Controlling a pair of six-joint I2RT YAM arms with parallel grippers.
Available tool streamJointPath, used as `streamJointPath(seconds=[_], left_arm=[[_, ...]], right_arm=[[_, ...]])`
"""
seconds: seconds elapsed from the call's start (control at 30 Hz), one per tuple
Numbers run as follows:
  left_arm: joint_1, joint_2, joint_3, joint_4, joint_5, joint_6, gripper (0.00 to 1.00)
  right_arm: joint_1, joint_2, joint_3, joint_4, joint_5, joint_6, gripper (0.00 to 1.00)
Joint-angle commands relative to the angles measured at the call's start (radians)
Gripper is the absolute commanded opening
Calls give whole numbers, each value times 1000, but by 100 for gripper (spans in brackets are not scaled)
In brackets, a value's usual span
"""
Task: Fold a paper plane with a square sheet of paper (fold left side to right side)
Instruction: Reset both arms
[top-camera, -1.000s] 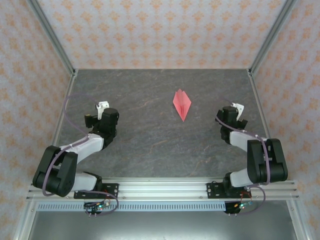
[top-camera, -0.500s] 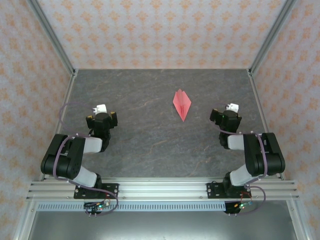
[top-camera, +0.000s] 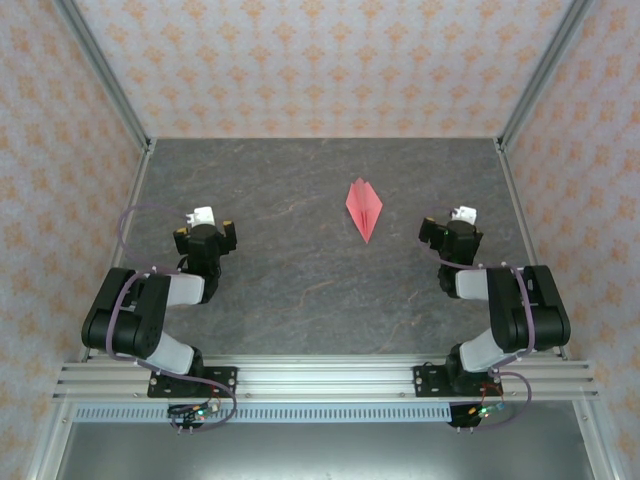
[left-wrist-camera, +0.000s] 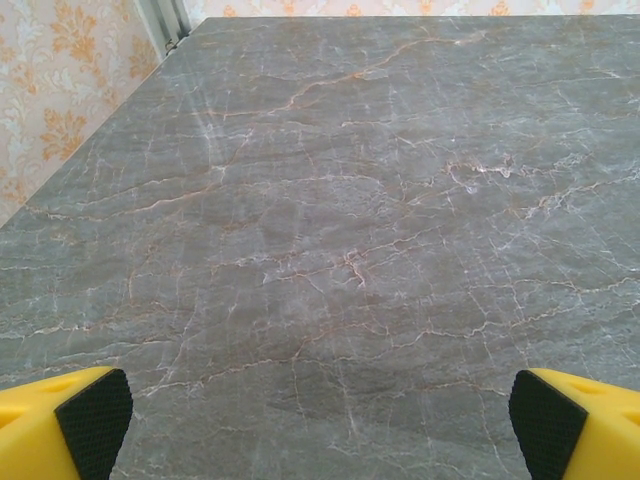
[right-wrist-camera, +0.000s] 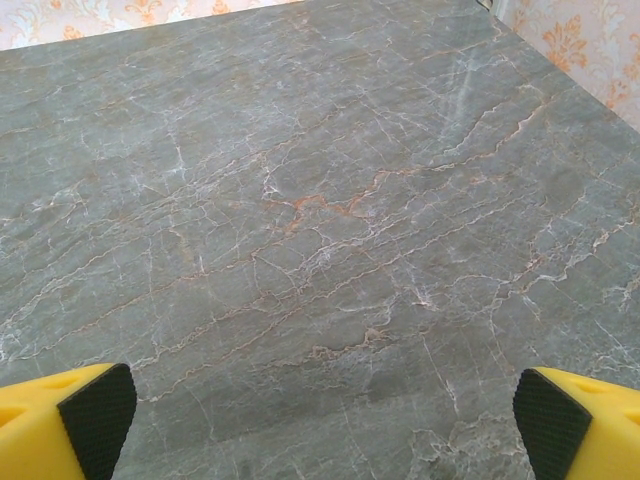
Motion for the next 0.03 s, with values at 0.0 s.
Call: streamJointPath(seconds=[0.0], left_arm=[[9, -7, 21, 38, -5, 8, 100]], right_arm=[[-6, 2, 14, 35, -10, -11, 100]])
